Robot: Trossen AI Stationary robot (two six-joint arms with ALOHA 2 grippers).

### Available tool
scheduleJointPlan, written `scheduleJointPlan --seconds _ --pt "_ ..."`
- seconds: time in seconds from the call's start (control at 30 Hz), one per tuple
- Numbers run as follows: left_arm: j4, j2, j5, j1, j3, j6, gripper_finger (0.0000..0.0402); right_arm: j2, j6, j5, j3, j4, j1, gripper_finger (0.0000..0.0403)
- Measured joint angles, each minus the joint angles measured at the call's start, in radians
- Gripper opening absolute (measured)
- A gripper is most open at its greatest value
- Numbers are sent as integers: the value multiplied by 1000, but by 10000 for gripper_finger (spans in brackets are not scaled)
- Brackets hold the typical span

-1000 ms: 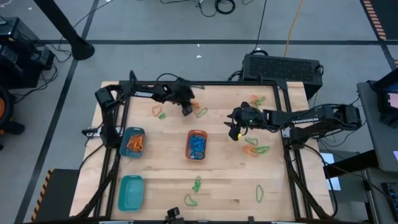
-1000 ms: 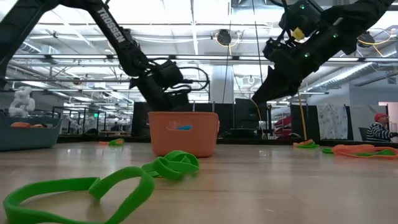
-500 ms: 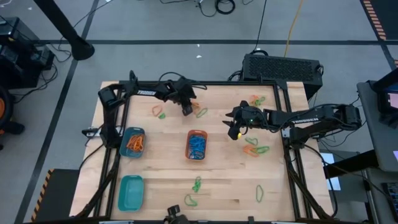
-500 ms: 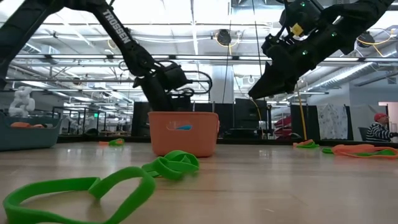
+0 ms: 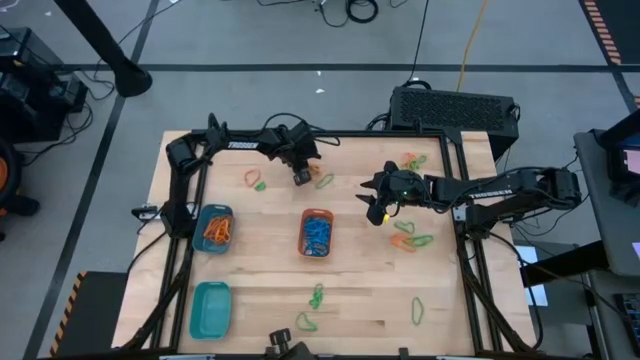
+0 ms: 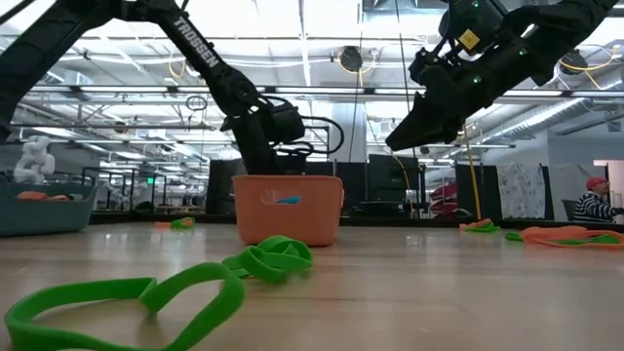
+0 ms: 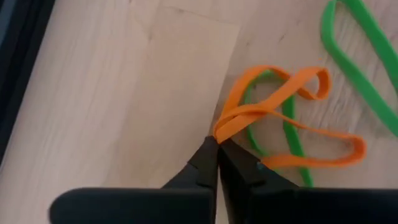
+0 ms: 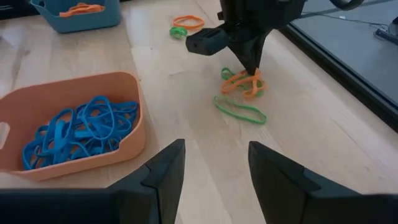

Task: Sort rubber bands into baskets
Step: Put the orange rubber band into the blue bin

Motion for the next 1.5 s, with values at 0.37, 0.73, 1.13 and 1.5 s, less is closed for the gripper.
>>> scheduleJointPlan --seconds 0.37,0.73,1.13,1.5 --pt "-83 -154 -41 -18 -6 4 3 0 -8 -1 0 -9 0 169" --pt "-77 -261 -30 -58 -5 6 6 0 -8 -3 0 -10 0 169" --pt "-46 -262 -80 -57 -52 8 118 0 -8 -25 0 -9 0 169" --pt "-10 -214 -54 -53 -52 52 148 0 -8 -25 0 0 0 169"
